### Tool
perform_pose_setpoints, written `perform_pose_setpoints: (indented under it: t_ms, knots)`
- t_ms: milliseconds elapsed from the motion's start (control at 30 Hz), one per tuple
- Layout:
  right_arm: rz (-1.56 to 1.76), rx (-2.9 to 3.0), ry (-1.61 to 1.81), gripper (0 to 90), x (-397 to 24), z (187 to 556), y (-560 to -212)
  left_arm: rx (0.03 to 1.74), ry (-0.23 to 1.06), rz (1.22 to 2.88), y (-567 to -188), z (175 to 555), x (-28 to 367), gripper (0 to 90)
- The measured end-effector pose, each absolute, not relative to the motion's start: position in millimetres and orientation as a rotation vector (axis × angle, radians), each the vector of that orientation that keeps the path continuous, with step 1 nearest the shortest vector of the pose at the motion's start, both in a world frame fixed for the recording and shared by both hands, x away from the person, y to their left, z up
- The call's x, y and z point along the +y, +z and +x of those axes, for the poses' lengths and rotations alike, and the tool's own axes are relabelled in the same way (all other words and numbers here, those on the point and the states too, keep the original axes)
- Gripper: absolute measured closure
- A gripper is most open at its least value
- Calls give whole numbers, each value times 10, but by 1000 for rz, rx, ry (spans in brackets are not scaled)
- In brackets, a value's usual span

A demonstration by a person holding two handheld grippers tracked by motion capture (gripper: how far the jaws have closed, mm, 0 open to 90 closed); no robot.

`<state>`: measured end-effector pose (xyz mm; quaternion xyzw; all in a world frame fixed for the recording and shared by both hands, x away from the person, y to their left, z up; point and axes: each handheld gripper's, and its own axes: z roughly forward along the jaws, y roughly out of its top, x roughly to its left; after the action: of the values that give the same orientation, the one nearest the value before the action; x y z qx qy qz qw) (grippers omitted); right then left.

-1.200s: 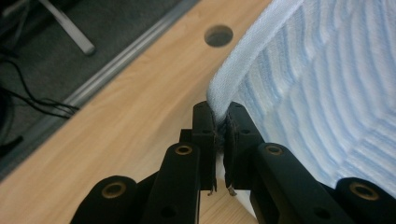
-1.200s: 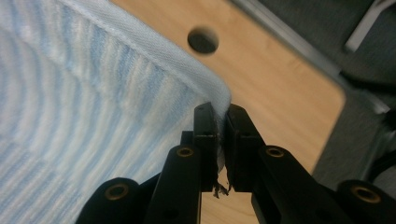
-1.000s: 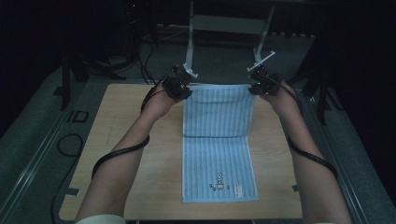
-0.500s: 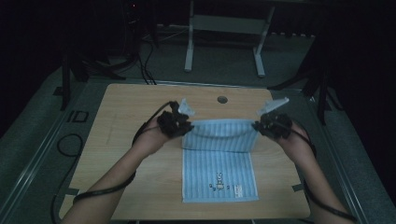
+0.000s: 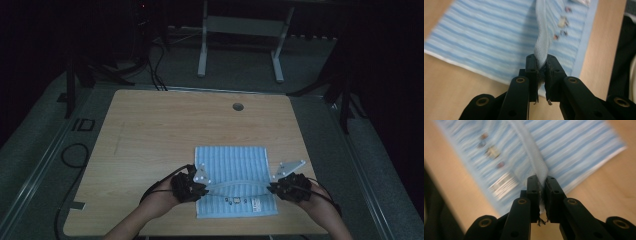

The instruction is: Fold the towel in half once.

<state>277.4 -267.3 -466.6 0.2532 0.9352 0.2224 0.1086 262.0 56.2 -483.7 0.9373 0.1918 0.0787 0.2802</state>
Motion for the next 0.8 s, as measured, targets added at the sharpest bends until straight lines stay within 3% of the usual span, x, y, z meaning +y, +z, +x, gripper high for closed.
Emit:
perform_pose_setpoints:
  t_ms: [67, 133, 200, 267, 367, 567, 800]
  knots:
    - [757, 2762, 648, 817, -2716, 2686, -4712, 515, 207, 2529, -4896, 2571, 577, 814]
    - [744, 2792, 670, 805, -2753, 2586, -4757, 516, 117, 2515, -4955, 2516, 602, 813]
    - [749, 2825, 680, 765, -2784, 2501, -4813, 488, 63, 2534, -5006, 2440, 595, 748]
    - [751, 2870, 675, 721, -2801, 2425, -4876, 462, 7, 2554, -5040, 2369, 575, 624]
    - [762, 2919, 675, 653, -2820, 2353, -4924, 443, -31, 2579, -5039, 2301, 570, 557]
    - [800, 2875, 676, 576, -2851, 2380, -4879, 518, 22, 2583, -5013, 2375, 631, 480]
    - [828, 2828, 643, 545, -2860, 2622, -4860, 582, 84, 2586, -5022, 2571, 700, 479]
